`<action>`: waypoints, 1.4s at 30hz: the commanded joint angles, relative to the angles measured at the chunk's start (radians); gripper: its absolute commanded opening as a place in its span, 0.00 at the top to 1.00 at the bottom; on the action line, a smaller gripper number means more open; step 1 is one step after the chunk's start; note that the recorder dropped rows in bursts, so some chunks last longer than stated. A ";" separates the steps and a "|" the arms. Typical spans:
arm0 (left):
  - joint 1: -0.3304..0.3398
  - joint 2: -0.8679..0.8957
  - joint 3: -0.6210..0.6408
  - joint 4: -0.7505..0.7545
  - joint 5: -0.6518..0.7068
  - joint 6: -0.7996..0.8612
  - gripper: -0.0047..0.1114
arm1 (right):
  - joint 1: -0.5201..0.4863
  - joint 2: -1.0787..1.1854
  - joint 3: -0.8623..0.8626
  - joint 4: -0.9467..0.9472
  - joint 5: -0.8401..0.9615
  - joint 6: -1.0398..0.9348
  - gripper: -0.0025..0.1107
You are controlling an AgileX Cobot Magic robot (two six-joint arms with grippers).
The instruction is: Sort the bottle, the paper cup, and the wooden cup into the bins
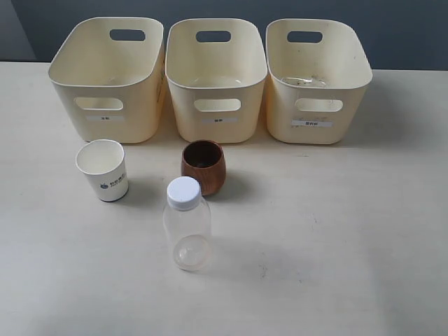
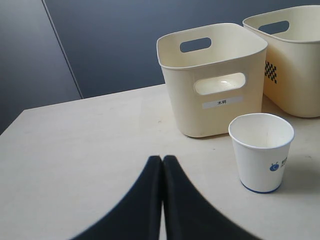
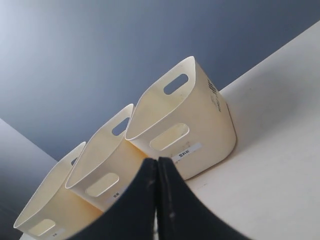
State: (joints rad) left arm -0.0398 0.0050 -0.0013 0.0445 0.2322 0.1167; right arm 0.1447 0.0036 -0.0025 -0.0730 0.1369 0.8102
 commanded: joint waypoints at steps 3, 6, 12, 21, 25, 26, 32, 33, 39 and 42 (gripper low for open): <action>-0.003 -0.005 0.001 -0.001 -0.001 -0.002 0.96 | -0.006 -0.004 0.002 -0.003 -0.014 -0.002 0.98; -0.003 -0.005 0.001 -0.001 -0.001 -0.002 0.96 | -0.006 -0.004 0.002 0.015 -0.004 -0.002 0.98; -0.003 -0.005 0.001 -0.001 -0.001 -0.002 0.96 | -0.006 -0.004 0.002 0.021 -0.008 -0.002 0.98; -0.003 -0.005 0.001 -0.001 -0.001 -0.002 0.96 | -0.006 -0.004 0.002 0.021 -0.013 -0.002 0.98; -0.003 -0.005 0.001 -0.001 -0.001 -0.002 0.96 | -0.006 -0.004 0.002 0.021 -0.013 -0.002 0.98; -0.003 -0.005 0.001 -0.001 -0.001 -0.002 0.96 | -0.006 -0.004 0.002 0.021 -0.013 -0.002 0.98; -0.003 -0.005 0.001 -0.001 -0.001 -0.002 0.96 | -0.006 -0.004 0.002 0.021 -0.013 -0.002 0.98; -0.003 -0.005 0.001 -0.001 -0.001 -0.002 0.96 | -0.006 -0.004 0.002 0.021 -0.013 -0.002 0.98; -0.003 -0.005 0.001 -0.001 -0.001 -0.002 0.96 | -0.006 -0.004 0.002 0.031 -0.015 -0.002 0.98; -0.003 -0.005 0.001 -0.001 -0.001 -0.002 0.96 | -0.004 -0.004 0.002 0.031 -0.116 -0.077 0.98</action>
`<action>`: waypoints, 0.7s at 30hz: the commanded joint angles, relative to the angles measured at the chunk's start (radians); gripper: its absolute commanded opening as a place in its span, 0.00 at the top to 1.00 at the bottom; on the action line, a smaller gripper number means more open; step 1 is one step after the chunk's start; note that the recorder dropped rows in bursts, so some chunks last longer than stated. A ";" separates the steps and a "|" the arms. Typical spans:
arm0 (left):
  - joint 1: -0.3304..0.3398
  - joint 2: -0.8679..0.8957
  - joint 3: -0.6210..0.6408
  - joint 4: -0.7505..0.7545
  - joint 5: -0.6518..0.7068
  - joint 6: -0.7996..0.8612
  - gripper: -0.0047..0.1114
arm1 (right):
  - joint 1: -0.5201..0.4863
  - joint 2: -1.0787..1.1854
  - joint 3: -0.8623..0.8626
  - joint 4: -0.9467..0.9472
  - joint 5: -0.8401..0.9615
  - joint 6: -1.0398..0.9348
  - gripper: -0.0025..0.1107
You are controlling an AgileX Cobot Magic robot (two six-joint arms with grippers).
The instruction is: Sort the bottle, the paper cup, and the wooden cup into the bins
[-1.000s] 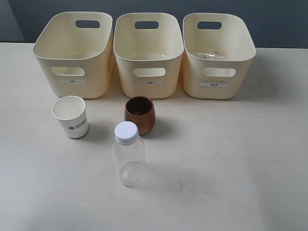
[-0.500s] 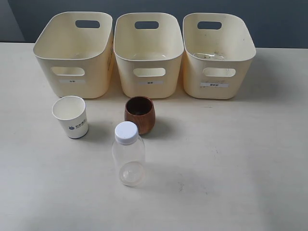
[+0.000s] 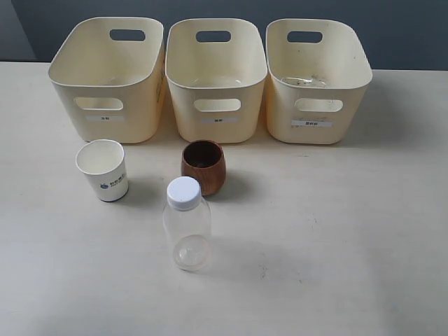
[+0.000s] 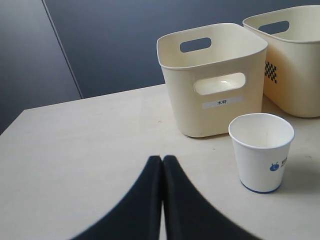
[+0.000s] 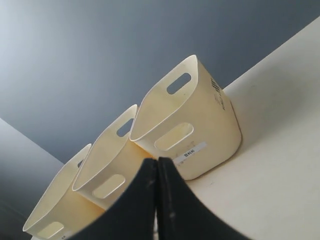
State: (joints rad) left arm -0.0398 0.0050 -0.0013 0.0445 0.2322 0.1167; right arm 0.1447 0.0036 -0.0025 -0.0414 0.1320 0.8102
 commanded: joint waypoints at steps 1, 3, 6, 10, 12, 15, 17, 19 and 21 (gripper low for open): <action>-0.003 -0.005 0.001 -0.001 -0.001 -0.002 0.96 | -0.003 -0.004 0.002 -0.001 -0.141 -0.092 0.98; -0.003 -0.005 0.001 -0.001 -0.001 -0.002 0.96 | 0.015 -0.004 -0.002 -0.051 -0.192 -0.102 0.98; -0.003 -0.005 0.001 -0.001 -0.001 -0.002 0.96 | 0.116 0.030 -0.089 -0.214 -0.185 -0.069 0.98; -0.003 -0.005 0.001 -0.001 -0.001 -0.002 0.96 | 0.273 0.227 -0.101 -0.326 -0.355 -0.071 0.98; -0.003 -0.005 0.001 -0.001 -0.001 -0.002 0.96 | 0.332 0.386 -0.130 -0.380 -0.420 -0.071 0.98; -0.003 -0.005 0.001 -0.001 -0.001 -0.002 0.96 | 0.379 0.568 -0.182 -0.520 -0.470 -0.071 0.98; -0.003 -0.005 0.001 -0.001 -0.001 -0.002 0.96 | 0.397 0.671 -0.215 -0.577 -0.488 -0.071 0.98; -0.003 -0.005 0.001 -0.001 -0.001 -0.002 0.96 | 0.415 0.784 -0.253 -0.598 -0.501 -0.071 0.98; -0.003 -0.005 0.001 -0.001 -0.001 -0.002 0.96 | 0.427 0.895 -0.285 -0.600 -0.521 -0.073 0.98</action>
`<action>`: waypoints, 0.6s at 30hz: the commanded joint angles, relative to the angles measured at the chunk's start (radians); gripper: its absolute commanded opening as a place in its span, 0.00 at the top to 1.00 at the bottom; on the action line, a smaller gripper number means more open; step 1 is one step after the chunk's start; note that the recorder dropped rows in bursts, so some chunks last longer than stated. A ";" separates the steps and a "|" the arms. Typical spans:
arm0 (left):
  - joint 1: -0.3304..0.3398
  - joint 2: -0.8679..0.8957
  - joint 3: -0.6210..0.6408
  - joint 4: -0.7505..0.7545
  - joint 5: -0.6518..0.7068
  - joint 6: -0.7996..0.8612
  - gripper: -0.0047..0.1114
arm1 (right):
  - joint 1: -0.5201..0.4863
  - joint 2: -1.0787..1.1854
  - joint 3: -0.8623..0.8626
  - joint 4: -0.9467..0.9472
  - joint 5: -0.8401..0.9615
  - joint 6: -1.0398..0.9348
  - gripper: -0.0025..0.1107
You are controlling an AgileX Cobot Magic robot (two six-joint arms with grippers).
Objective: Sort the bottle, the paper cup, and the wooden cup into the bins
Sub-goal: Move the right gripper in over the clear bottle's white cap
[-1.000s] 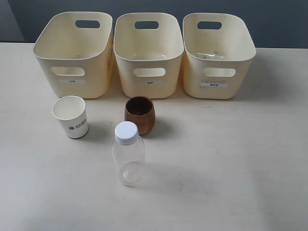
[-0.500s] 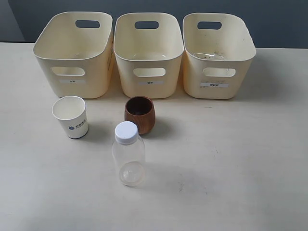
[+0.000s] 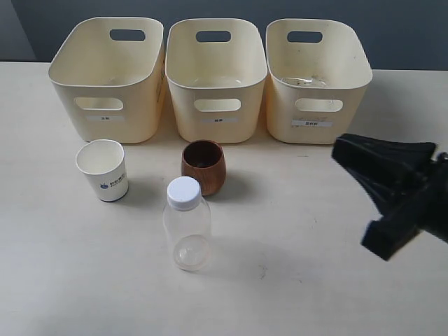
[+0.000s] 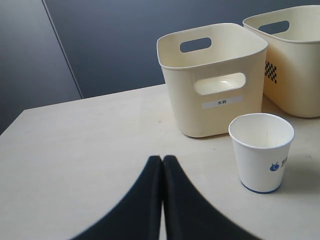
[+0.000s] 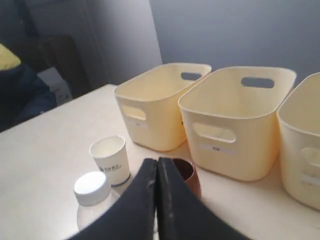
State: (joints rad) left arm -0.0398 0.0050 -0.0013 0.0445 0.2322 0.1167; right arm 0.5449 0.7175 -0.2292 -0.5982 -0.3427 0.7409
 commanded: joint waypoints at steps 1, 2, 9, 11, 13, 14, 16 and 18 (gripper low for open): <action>-0.003 -0.005 0.001 -0.001 -0.001 -0.002 0.96 | 0.032 0.230 -0.075 -0.053 -0.065 -0.012 0.98; -0.003 -0.005 0.001 -0.001 -0.001 -0.002 0.96 | 0.040 0.321 -0.105 -0.074 -0.099 -0.019 0.98; -0.003 -0.005 0.001 -0.001 -0.001 -0.002 0.96 | 0.049 0.604 -0.209 -0.160 -0.305 -0.034 0.96; -0.003 -0.005 0.001 -0.001 -0.001 -0.002 0.96 | 0.049 0.648 -0.224 -0.160 -0.302 -0.034 0.69; -0.003 -0.005 0.001 -0.001 -0.001 -0.002 0.96 | 0.049 0.681 -0.227 -0.153 -0.338 -0.034 0.31; -0.003 -0.005 0.001 -0.001 -0.001 -0.002 0.96 | 0.049 0.688 -0.227 -0.152 -0.352 -0.034 0.21; -0.003 -0.005 0.001 -0.001 -0.001 -0.002 0.96 | 0.051 0.705 -0.227 -0.152 -0.359 -0.034 0.15; -0.003 -0.005 0.001 -0.001 -0.001 -0.002 0.96 | 0.051 0.728 -0.228 -0.149 -0.394 -0.036 0.28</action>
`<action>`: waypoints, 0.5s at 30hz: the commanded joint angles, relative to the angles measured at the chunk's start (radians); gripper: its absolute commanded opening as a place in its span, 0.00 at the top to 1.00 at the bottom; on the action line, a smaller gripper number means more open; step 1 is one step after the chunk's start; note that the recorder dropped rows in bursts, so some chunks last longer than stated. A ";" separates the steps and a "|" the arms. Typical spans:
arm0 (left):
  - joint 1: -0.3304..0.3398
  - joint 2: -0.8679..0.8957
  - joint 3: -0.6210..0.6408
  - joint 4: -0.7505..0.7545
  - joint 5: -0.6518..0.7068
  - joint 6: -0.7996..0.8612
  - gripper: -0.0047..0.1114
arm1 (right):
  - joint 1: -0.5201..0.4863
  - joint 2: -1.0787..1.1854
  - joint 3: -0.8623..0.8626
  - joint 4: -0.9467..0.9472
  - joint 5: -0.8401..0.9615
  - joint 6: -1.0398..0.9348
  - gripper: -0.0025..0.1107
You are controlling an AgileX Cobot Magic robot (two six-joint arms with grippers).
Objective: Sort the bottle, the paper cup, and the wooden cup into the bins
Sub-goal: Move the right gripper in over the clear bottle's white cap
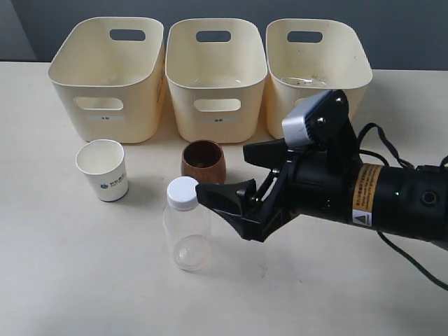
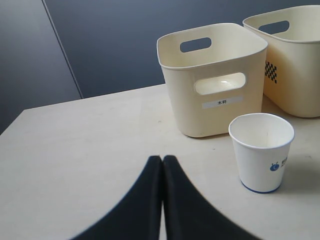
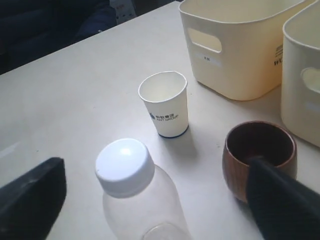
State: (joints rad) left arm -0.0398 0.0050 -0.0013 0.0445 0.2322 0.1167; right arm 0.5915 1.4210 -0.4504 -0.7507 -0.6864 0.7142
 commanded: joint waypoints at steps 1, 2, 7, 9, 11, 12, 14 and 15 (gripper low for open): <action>-0.003 -0.005 0.001 -0.001 -0.001 -0.002 0.96 | 0.005 0.030 -0.011 0.002 -0.052 -0.009 0.32; -0.003 -0.005 0.001 -0.001 -0.001 -0.002 0.96 | 0.005 0.038 -0.019 0.000 -0.054 -0.009 0.35; -0.003 -0.005 0.001 -0.001 -0.001 -0.002 0.96 | 0.013 0.070 -0.059 -0.005 -0.050 -0.011 0.36; -0.003 -0.005 0.001 -0.001 -0.001 -0.002 0.96 | 0.033 0.093 -0.087 -0.005 -0.049 -0.017 0.34; -0.003 -0.005 0.001 -0.001 -0.001 -0.002 0.96 | 0.050 0.114 -0.107 -0.001 -0.034 -0.036 0.34; -0.003 -0.005 0.001 -0.001 -0.001 -0.002 0.96 | 0.058 0.123 -0.117 -0.001 -0.025 -0.038 0.34; -0.003 -0.005 0.001 -0.001 -0.001 -0.002 0.96 | 0.077 0.147 -0.142 0.004 0.006 -0.038 0.34; -0.003 -0.005 0.001 -0.001 -0.001 -0.002 0.96 | 0.083 0.157 -0.151 0.010 0.025 -0.043 0.34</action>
State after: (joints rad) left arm -0.0398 0.0050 -0.0013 0.0445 0.2322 0.1167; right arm 0.6537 1.5529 -0.5742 -0.7507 -0.6995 0.6886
